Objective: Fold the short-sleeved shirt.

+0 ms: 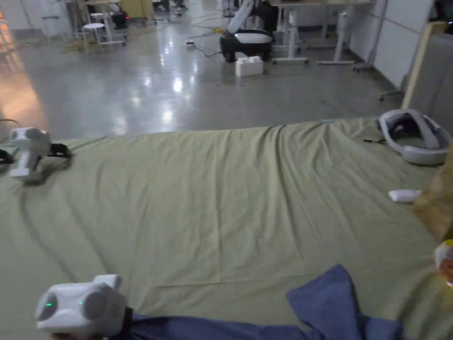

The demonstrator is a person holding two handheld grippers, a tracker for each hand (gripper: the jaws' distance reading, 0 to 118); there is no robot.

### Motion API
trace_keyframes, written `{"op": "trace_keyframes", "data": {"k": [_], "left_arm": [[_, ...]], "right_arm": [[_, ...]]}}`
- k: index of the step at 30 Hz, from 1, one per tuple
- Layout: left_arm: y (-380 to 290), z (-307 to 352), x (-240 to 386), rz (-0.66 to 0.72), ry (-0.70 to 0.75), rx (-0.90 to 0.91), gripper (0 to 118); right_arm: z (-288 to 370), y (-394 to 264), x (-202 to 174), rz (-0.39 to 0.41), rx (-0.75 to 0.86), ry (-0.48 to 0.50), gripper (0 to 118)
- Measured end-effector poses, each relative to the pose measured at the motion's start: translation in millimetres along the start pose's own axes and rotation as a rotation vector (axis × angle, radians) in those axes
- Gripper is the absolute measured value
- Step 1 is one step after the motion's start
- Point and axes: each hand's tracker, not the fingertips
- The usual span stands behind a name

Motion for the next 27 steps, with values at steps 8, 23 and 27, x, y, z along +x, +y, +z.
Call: {"op": "trace_keyframes", "data": {"k": [8,23,27], "left_arm": [[-0.1,0.8,-0.1,-0.016,-0.007,-0.019,6],[-12.6,18.8,4.6,-0.001,-0.048,0.022,6],[-25.6,75.7,-11.9,0.059,-0.147,0.178,6]], "right_arm": [[-167.1,75.0,75.2,-0.108,-0.318,0.060,89],[-266.2,68.7,70.3,0.109,-0.668,-0.023,7],[-216.0,81.4,69.3,0.035,-0.523,0.029,5]]}}
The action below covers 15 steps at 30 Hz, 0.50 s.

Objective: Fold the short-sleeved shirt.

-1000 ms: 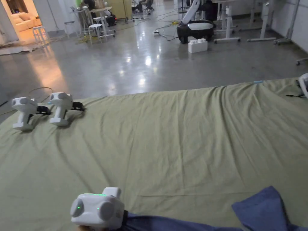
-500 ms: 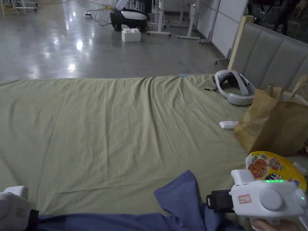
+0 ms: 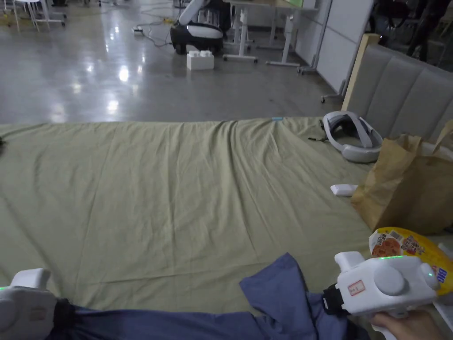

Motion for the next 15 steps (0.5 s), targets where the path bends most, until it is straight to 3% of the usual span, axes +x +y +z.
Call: {"op": "trace_keyframes", "data": {"k": [2,6,9,15], "left_arm": [[0.8,47.6,-6.4,0.048,-0.114,0.085,6],[-0.9,156.7,-9.5,-0.029,-0.119,0.296,6],[1.3,230.9,-16.1,-0.012,-0.134,0.435,6],[10.6,340.3,-16.4,-0.053,-0.104,0.659,6]], "right_arm": [[32.0,-7.0,-3.9,0.011,0.082,-0.011,5],[107.0,-15.4,-15.6,0.013,0.276,-0.002,4],[154.4,-14.5,-22.5,-0.003,0.405,-0.002,4],[248.9,0.7,-52.3,-0.008,0.644,-0.010,4]]}}
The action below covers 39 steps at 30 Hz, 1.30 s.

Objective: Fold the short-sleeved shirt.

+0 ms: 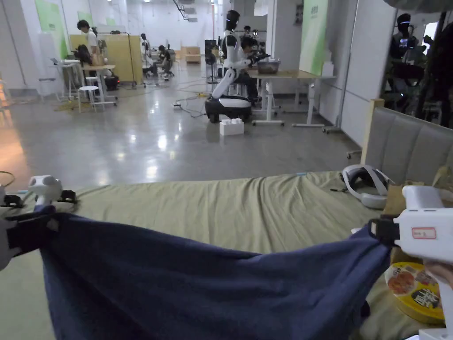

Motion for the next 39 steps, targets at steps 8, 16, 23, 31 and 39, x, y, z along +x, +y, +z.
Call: {"op": "trace_keyframes", "data": {"k": [8,16,23,31,39], "left_arm": [[83.6,57.1,7.6,-0.018,0.058,0.181,6],[144.0,77.0,9.1,-0.054,0.138,0.307,6],[175.9,54.1,9.8,-0.063,0.249,0.338,6],[188.4,9.3,-0.1,-0.048,0.243,0.328,6],[191.9,-62.0,-20.6,-0.048,0.295,0.272,6]], "right_arm": [[50.8,93.7,-46.9,0.065,0.237,-0.030,4],[64.8,166.9,-67.0,0.088,0.364,-0.090,4],[46.2,201.2,-77.7,0.122,0.412,-0.159,4],[3.0,217.3,-84.9,0.143,0.414,-0.189,4],[-58.5,230.3,-97.0,0.175,0.407,-0.225,4]]}}
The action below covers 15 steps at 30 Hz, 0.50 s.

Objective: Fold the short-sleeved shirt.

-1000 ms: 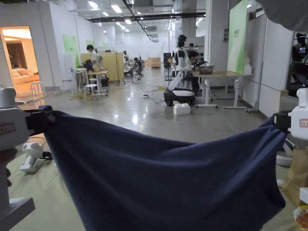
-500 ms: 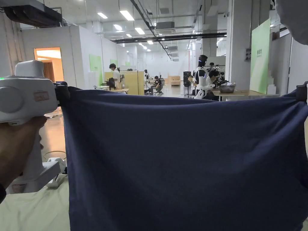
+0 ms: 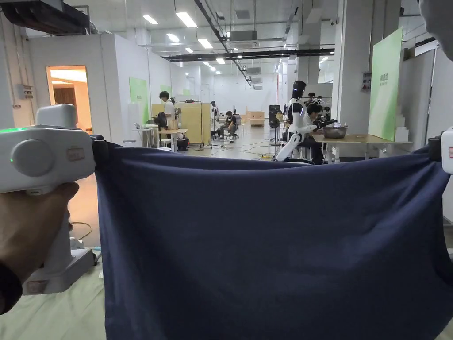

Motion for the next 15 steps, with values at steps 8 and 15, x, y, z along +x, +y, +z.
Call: {"op": "trace_keyframes", "data": {"k": [8,15], "left_arm": [[-14.9,-75.6,11.1,-0.024,0.034,-0.013,6],[-24.7,-117.7,16.1,-0.052,0.035,-0.025,6]], "right_arm": [[-69.5,-6.7,-39.0,0.101,-0.014,-0.060,4],[-107.8,-2.9,-45.9,0.065,0.000,-0.068,4]]}}
